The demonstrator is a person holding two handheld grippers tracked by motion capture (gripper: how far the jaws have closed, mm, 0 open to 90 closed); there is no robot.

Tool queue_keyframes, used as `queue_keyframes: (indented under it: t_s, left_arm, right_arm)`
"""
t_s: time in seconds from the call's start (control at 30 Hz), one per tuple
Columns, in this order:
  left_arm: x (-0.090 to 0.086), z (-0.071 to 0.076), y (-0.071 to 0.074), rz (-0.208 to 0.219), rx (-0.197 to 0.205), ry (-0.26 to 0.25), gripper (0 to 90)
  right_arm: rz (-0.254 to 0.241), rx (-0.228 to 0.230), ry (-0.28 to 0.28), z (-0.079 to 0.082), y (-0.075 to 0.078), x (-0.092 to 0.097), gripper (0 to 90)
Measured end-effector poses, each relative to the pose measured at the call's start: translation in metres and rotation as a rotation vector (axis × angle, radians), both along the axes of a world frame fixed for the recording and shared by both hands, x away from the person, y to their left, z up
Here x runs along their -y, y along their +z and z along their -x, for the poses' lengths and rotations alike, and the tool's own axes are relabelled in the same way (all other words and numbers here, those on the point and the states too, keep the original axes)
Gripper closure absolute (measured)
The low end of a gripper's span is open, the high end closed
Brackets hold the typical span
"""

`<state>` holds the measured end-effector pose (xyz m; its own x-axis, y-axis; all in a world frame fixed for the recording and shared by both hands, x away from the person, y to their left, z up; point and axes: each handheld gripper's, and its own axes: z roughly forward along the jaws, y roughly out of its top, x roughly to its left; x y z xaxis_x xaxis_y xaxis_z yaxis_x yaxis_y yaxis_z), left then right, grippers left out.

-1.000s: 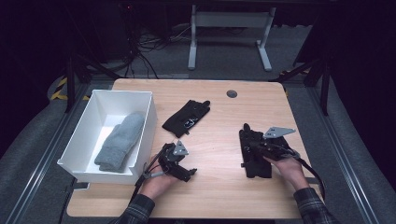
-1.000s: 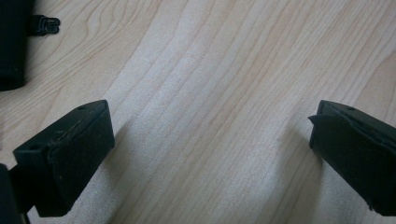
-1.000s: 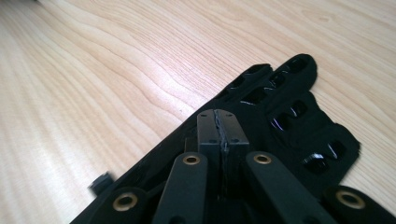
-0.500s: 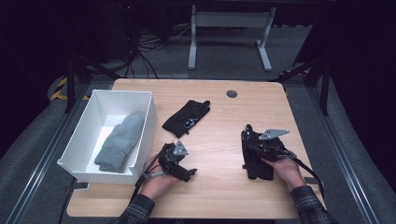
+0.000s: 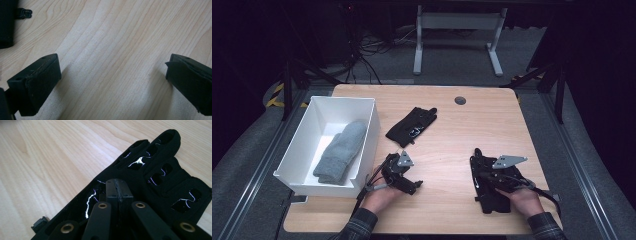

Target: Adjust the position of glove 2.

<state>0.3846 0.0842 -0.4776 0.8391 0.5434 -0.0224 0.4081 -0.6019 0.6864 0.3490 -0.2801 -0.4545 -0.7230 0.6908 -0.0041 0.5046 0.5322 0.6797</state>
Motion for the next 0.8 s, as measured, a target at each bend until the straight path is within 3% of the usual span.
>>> queue_keyframes:
  t_s: [0.17, 0.23, 0.33, 0.4, 0.53, 0.63, 0.7, 0.8]
  left_arm:
    - [0.000, 0.000, 0.000, -0.001, 0.001, -0.001, 0.3]
    - [0.000, 0.000, 0.000, -0.001, 0.001, -0.001, 0.2]
    - [0.000, 0.000, 0.000, -0.001, 0.001, -0.001, 0.3]
    - [0.000, 0.000, 0.000, -0.001, 0.001, -0.001, 0.3]
    - [0.000, 0.000, 0.000, -0.001, 0.002, -0.003, 0.2]
    - [0.000, 0.000, 0.000, -0.002, 0.001, -0.002, 0.2]
    - [0.000, 0.000, 0.000, -0.002, 0.002, -0.004, 0.3]
    - [0.000, 0.000, 0.000, -0.002, 0.003, -0.004, 0.3]
  right_arm:
    - [0.009, 0.016, 0.010, 0.004, 0.001, -0.002, 89.0]
    - [-0.009, 0.040, -0.001, 0.005, 0.005, 0.000, 81.2]
    - [-0.035, 0.060, -0.020, 0.004, 0.011, 0.005, 76.6]
    - [-0.041, 0.092, -0.070, 0.001, 0.016, 0.016, 63.8]
    - [-0.034, 0.120, -0.166, -0.007, 0.015, 0.040, 47.1]
    - [-0.012, 0.122, -0.216, -0.013, 0.009, 0.057, 39.8]
    - [-0.035, 0.106, -0.232, -0.017, 0.005, 0.068, 38.0]
    - [-0.031, 0.096, -0.265, -0.023, 0.000, 0.080, 33.5]
